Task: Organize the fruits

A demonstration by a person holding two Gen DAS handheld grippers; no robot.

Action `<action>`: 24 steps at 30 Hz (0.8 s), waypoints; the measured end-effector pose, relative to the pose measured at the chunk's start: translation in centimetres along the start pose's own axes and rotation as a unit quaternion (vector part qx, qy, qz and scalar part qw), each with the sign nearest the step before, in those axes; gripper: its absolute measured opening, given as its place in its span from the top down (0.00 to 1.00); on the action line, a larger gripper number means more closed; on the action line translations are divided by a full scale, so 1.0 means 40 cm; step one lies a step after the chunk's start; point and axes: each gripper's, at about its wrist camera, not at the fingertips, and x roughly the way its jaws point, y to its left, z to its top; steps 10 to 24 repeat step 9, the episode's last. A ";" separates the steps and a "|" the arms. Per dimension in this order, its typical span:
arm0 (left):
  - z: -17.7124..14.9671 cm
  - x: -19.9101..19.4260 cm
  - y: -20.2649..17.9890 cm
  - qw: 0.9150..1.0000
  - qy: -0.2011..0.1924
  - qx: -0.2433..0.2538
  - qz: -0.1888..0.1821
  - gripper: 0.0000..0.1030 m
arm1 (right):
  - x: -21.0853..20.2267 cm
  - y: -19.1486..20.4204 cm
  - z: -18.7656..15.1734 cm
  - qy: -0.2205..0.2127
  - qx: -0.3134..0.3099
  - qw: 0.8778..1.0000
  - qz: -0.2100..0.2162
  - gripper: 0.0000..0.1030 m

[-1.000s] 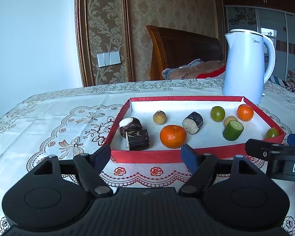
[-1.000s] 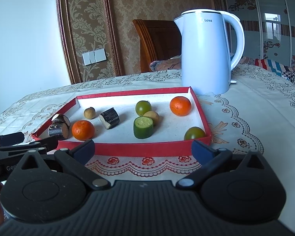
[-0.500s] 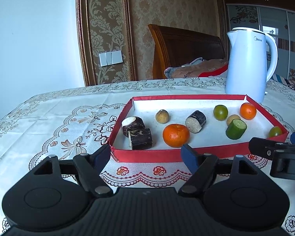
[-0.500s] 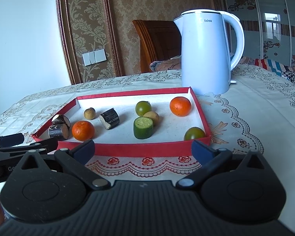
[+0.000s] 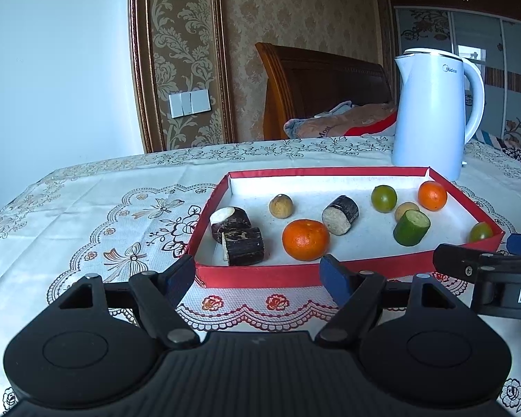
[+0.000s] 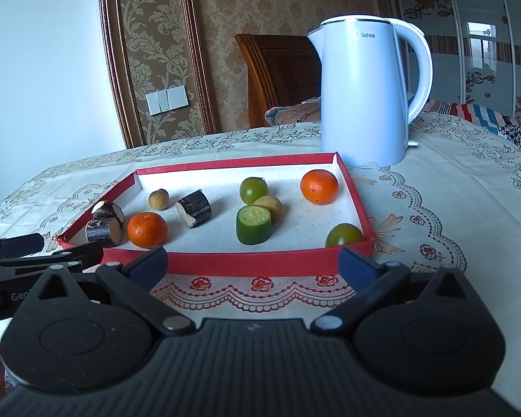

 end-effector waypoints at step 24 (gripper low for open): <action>0.000 -0.006 -0.001 1.000 -0.013 0.007 0.006 0.17 | 0.001 0.002 -0.001 0.001 -0.002 1.000 0.001 0.00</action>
